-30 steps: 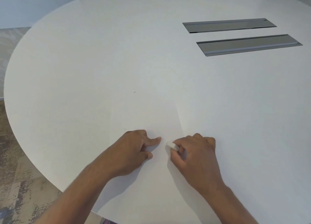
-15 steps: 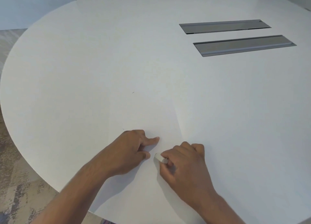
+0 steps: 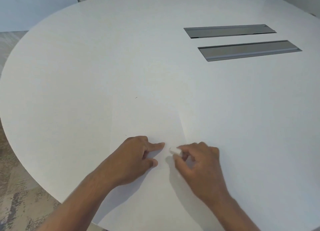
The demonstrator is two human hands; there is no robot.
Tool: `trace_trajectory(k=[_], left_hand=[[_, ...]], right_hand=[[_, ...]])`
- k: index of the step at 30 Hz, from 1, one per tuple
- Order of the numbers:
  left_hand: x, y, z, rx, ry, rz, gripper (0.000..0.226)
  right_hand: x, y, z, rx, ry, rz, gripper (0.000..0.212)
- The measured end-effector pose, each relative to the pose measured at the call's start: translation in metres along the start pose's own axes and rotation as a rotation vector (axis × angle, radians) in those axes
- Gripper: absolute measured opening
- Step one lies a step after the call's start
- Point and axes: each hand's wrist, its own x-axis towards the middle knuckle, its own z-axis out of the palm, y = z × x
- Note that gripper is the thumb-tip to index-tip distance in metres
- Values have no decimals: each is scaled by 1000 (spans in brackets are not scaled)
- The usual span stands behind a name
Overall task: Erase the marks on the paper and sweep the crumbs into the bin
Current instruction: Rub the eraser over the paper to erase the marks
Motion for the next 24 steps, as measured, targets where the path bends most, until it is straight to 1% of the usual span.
trace_trajectory(k=[3,6,8,9,11,13,15,17,19,21,24], left_hand=[[0,2,3,8,18,-9,58],[1,3,4,35,25,-15,65],[1,4,4,45,15,-17,65],[1,4,3,50,8,-16,65],[2,4,3,55,2,-20,65],[3,4,2,66,-2,-20,65],[3,6,1,72,-1,-23,65],[2,7,2,81,-7,-19,66],[2,6,2,92,-13,-21,67],[3,6,3,98,-21,-22,67],[3,4,2,100,-24,-30,67]], right_hand=[[15,10,-10,-6,-19,57,4],[16,9,-8,-55,-138,-9,7],[14,7,-4,-120,-181,-74,7],[16,8,-3,-165,-172,-94,7],[26,11,-3,-220,-117,-77,11],[35,13,-5,-202,-84,-37,17],[34,11,-3,-194,-98,-64,11],[23,6,0,-196,-139,-128,6],[18,6,2,-231,-142,-158,7],[28,11,2,-275,-97,-128,10],[50,16,1,-295,-24,-36,15]])
